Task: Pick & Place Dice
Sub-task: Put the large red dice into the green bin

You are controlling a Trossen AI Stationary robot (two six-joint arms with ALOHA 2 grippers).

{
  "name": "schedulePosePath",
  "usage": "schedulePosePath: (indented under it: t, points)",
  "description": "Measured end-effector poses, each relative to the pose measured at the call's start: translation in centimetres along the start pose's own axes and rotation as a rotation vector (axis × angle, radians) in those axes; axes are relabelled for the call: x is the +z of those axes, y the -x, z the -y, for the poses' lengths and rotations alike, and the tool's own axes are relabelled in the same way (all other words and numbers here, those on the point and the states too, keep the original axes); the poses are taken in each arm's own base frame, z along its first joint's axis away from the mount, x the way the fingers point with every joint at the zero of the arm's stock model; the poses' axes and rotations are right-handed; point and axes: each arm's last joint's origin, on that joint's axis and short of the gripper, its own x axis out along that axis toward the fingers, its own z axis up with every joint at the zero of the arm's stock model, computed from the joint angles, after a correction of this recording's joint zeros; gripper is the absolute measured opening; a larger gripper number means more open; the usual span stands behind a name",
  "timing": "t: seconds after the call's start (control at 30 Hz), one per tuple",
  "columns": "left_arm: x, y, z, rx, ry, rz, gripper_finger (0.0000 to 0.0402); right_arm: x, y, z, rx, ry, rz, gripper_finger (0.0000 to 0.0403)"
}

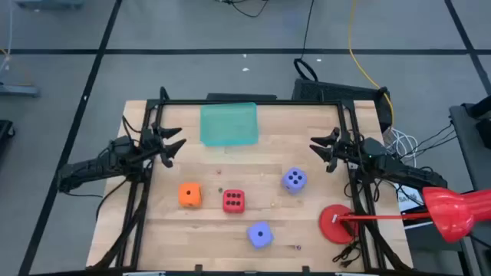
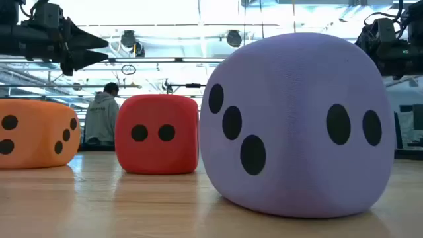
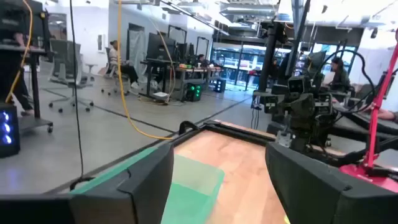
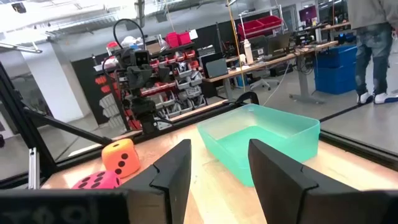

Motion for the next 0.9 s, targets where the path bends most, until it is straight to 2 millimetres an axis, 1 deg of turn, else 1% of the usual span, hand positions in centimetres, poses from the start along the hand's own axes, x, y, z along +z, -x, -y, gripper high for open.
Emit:
schedulePosePath:
  t: [0.1,0.27,0.4,0.57,0.7,0.9]
  points:
    - [-0.01,0.0,0.0,0.0,0.035,-0.001,0.0267,0.0,0.0,0.0,0.0,0.003,0.0,0.0153]
    - [-0.01,0.0,0.0,0.0,0.018,-0.002,0.0267,-0.01,0.0,0.0,-0.001,0.031,0.0,0.0153]
    - [0.03,0.0,0.01,-0.002,0.04,0.003,0.0267,0.0,0.0,0.0,-0.001,0.032,0.0,0.0153]
    - [0.03,0.01,0.18,-0.059,0.039,-0.003,0.0267,0.51,0.02,-0.15,0.014,0.029,0.053,0.0153]
    - [0.02,0.02,0.38,-0.129,0.11,-0.017,0.0267,0.64,0.02,-0.18,0.02,-0.039,0.065,0.0153]
    - [-0.17,0.03,0.4,-0.14,0.162,-0.042,0.0267,0.63,0.02,-0.18,0.02,-0.048,0.065,0.0153]
